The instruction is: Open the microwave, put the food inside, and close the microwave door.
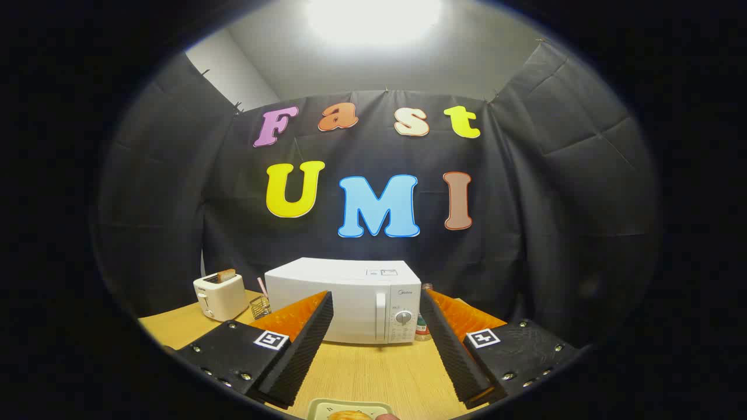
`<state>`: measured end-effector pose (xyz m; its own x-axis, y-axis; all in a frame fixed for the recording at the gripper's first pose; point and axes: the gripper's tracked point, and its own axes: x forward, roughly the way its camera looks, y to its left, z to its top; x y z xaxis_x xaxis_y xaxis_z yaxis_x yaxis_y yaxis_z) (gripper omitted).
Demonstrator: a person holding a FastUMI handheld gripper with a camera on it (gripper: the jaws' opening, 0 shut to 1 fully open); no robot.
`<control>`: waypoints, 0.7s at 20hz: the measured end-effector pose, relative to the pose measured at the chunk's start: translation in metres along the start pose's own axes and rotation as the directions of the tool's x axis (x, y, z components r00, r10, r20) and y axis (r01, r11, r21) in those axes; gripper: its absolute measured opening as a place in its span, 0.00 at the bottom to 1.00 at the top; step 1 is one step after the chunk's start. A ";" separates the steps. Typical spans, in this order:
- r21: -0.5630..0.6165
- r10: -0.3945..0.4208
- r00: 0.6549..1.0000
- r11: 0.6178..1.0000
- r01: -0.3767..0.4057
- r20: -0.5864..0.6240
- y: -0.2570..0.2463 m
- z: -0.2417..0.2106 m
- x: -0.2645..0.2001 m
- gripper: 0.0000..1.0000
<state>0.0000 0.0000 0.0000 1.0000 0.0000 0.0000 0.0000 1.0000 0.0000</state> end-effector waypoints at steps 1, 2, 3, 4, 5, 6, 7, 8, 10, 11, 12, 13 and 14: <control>-0.001 0.000 1.000 1.000 0.000 0.001 0.002 0.001 -0.001 0.96; -0.001 -0.001 1.000 1.000 0.001 0.003 0.002 0.002 -0.002 0.96; 0.001 -0.004 1.000 1.000 0.004 0.008 0.002 0.004 -0.003 0.95; 0.005 -0.006 1.000 1.000 0.006 0.013 0.002 0.006 -0.003 0.96; 0.009 -0.009 1.000 1.000 0.009 0.016 0.002 0.007 -0.004 0.95; 0.010 -0.012 1.000 1.000 0.012 0.016 0.002 0.007 -0.004 0.96; 0.012 -0.015 1.000 1.000 0.014 0.015 0.003 0.007 -0.003 0.96; 0.015 -0.017 1.000 1.000 0.016 0.018 0.003 0.008 -0.004 0.96; 0.020 -0.021 1.000 1.000 0.020 0.017 0.003 0.009 -0.003 0.95; 0.020 -0.022 1.000 1.000 0.021 0.016 0.004 0.008 -0.004 0.95; 0.018 -0.024 1.000 1.000 0.024 0.015 0.004 0.009 -0.004 0.96; 0.018 -0.024 1.000 1.000 0.024 0.015 0.004 0.007 -0.004 0.95; 0.020 -0.025 1.000 0.999 0.025 0.014 0.005 0.007 -0.004 0.95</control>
<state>-0.0035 0.0052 0.0067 0.9996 -0.0253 0.0135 0.0250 0.9995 0.0195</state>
